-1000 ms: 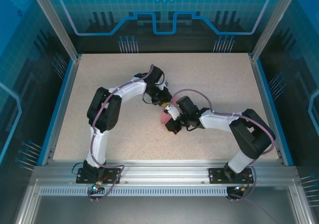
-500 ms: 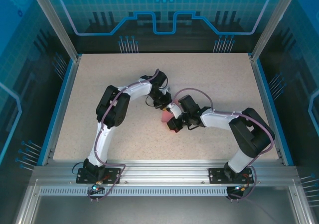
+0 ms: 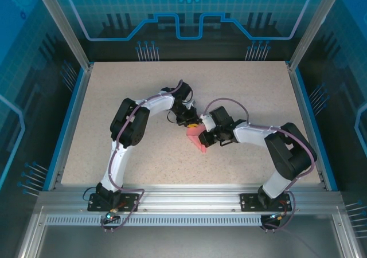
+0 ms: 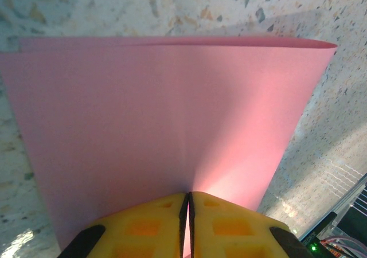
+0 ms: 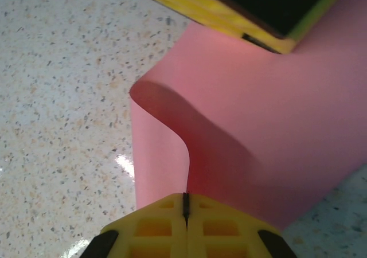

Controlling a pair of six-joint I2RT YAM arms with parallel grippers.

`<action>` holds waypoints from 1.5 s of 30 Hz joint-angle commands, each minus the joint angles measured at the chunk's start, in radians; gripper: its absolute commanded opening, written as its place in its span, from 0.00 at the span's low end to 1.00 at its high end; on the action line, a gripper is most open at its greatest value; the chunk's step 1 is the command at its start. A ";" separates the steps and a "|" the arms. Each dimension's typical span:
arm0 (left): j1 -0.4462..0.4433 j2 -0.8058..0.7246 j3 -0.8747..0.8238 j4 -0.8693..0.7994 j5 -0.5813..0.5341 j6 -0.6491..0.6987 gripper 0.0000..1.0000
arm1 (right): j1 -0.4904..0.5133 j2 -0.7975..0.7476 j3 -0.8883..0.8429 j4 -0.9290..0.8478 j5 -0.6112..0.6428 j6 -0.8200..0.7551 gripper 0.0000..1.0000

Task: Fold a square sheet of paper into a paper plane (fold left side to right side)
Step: Third fold the triangle at the center of the table.

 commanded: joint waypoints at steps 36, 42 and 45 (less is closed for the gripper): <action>-0.009 0.016 -0.053 -0.029 -0.035 0.015 0.13 | -0.047 0.013 0.029 -0.039 0.105 0.063 0.00; -0.009 0.014 -0.056 -0.024 -0.037 0.012 0.13 | -0.048 0.007 0.030 -0.046 0.095 0.060 0.00; -0.010 0.013 -0.059 -0.024 -0.036 0.012 0.13 | -0.047 -0.001 0.026 -0.041 0.090 0.060 0.00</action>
